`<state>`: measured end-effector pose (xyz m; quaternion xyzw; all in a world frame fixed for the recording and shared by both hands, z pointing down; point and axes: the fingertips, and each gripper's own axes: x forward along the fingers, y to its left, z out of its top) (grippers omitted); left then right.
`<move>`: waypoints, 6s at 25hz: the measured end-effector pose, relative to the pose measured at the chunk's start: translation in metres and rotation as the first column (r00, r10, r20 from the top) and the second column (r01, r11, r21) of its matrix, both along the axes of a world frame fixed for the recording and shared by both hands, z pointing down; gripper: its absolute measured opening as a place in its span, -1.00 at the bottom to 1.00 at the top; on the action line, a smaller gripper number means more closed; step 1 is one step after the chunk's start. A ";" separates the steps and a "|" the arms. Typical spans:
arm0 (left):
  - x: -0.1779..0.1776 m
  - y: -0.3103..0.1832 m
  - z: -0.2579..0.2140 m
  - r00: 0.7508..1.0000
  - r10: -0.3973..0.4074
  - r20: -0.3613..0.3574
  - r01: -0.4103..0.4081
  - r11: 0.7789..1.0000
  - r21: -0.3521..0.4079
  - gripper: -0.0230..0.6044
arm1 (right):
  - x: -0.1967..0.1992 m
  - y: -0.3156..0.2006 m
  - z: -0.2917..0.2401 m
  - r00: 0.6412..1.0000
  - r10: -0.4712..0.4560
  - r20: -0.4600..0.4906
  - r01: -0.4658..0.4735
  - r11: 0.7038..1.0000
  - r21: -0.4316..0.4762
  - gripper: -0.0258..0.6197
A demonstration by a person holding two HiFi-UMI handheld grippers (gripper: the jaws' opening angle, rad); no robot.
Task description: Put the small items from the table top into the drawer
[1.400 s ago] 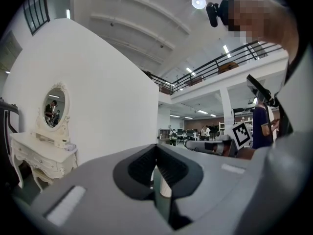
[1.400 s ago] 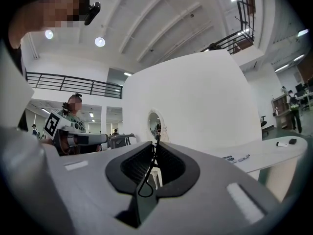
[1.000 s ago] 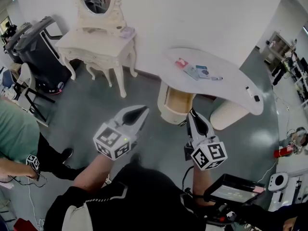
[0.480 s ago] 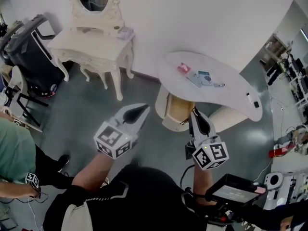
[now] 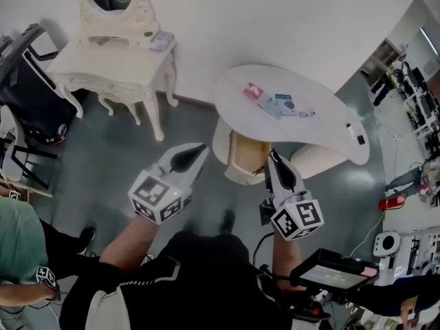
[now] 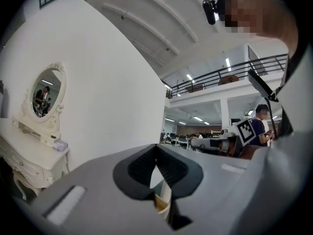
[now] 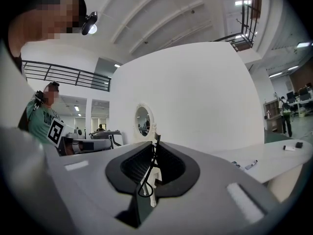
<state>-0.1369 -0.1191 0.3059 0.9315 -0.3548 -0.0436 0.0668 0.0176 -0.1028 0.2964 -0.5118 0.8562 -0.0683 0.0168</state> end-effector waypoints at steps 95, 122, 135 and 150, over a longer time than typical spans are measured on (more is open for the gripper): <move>0.160 -0.191 0.384 0.964 0.079 0.254 0.076 0.833 -0.548 -0.93 | 0.083 -0.175 0.437 0.478 -0.808 -0.344 0.517 0.576 -0.633 -0.82; 0.158 -0.195 0.457 0.964 0.080 0.254 0.099 0.777 -0.621 -0.93 | 0.076 -0.181 0.580 0.341 -0.885 -0.316 0.303 0.422 -0.854 -0.82; 0.156 -0.192 0.463 0.969 0.089 0.232 0.082 0.768 -0.635 -0.93 | 0.079 -0.184 0.609 0.372 -0.865 -0.338 0.227 0.438 -0.870 -0.81; 0.156 -0.188 0.449 0.968 0.093 0.233 0.074 0.782 -0.619 -0.93 | 0.076 -0.188 0.600 0.401 -0.844 -0.357 0.217 0.466 -0.858 -0.53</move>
